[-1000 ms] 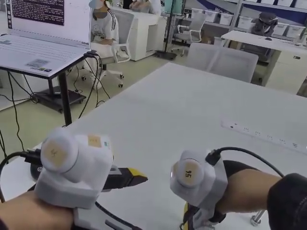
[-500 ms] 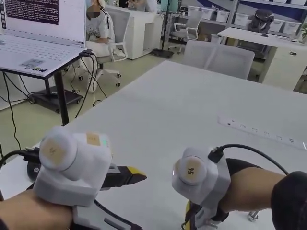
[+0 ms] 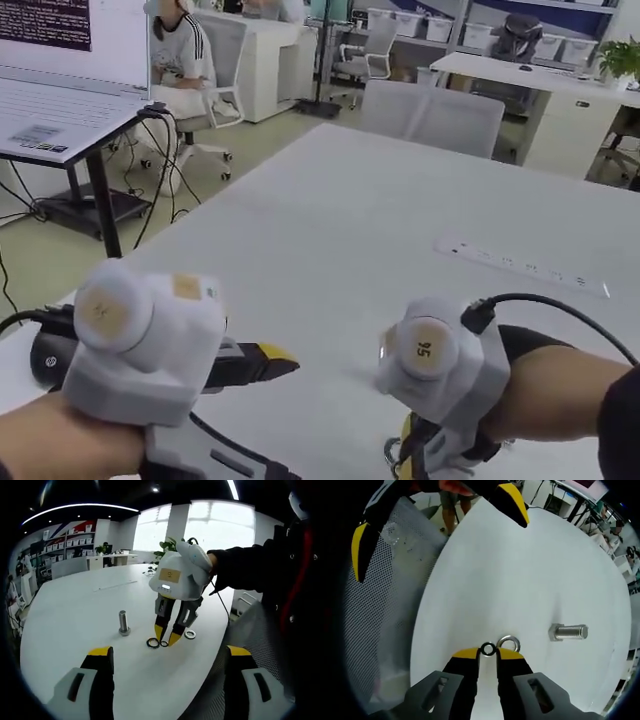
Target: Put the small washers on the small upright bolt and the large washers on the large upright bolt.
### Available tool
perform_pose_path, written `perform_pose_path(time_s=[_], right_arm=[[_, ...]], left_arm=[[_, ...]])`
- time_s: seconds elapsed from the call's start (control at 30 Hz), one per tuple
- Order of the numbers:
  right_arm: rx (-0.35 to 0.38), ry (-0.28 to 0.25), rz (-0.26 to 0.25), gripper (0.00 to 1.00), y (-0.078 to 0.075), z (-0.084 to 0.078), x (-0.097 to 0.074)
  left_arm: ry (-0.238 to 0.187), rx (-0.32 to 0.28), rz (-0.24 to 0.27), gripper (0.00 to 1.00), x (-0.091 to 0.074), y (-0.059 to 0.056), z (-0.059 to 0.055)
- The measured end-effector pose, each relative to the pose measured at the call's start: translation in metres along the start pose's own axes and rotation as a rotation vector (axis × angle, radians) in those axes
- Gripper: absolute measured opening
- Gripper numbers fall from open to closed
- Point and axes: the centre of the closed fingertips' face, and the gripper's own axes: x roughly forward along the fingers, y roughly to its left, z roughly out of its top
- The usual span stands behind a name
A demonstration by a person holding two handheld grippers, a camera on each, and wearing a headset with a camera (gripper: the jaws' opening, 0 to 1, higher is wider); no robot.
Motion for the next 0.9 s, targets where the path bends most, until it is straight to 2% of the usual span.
perform_pose_path(time_s=[0.37, 0.9], right_arm=[[0.071, 0.002, -0.029, 0.14, -0.001, -0.032, -0.013], [0.193, -0.001, -0.066, 0.14, -0.003, -0.081, -0.03]], left_arm=[[0.009, 0.018, -0.027, 0.92, 0.01, -0.001, 0.006], [0.035, 0.03, -0.059, 0.92, 0.022, -0.005, 0.008]])
